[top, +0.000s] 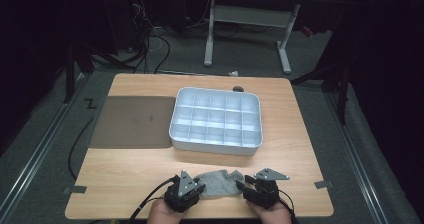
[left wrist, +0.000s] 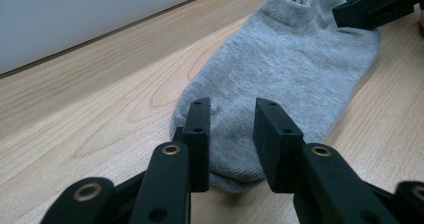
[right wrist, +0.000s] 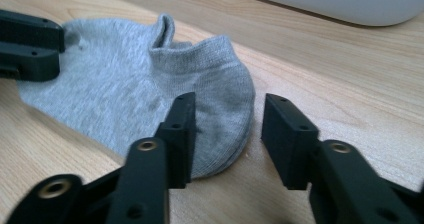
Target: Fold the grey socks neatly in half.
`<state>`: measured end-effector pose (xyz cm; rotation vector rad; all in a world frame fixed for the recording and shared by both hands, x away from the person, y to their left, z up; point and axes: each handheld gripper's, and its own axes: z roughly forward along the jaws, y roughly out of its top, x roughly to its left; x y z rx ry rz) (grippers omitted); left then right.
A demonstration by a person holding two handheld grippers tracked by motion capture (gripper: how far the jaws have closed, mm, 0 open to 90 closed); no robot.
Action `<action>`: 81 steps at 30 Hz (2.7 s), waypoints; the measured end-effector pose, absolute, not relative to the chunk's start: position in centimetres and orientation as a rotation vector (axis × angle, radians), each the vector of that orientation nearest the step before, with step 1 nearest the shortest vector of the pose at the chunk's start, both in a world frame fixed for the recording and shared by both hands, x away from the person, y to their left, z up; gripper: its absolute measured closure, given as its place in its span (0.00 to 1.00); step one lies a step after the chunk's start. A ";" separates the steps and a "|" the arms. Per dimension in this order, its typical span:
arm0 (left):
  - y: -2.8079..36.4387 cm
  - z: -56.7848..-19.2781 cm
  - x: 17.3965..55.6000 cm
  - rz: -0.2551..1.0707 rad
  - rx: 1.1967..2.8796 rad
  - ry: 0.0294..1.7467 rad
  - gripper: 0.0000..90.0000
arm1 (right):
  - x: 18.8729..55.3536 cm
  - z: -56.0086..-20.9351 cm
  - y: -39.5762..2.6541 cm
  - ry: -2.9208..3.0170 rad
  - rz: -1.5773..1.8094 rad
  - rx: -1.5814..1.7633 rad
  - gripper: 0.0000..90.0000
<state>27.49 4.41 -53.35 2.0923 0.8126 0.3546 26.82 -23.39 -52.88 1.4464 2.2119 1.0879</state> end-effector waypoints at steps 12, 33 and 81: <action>4.4 -53.4 27.4 0.361 2.097 0.807 0.77 | 26.6 -53.0 -23.3 2.234 1.112 1.434 0.91; 4.1 -53.0 27.3 0.363 2.085 0.799 0.75 | 25.4 -50.9 -23.3 2.167 1.180 1.346 0.92; 3.5 -50.6 27.2 0.412 2.000 0.800 0.82 | 24.6 -49.1 -23.7 2.102 1.269 1.315 0.95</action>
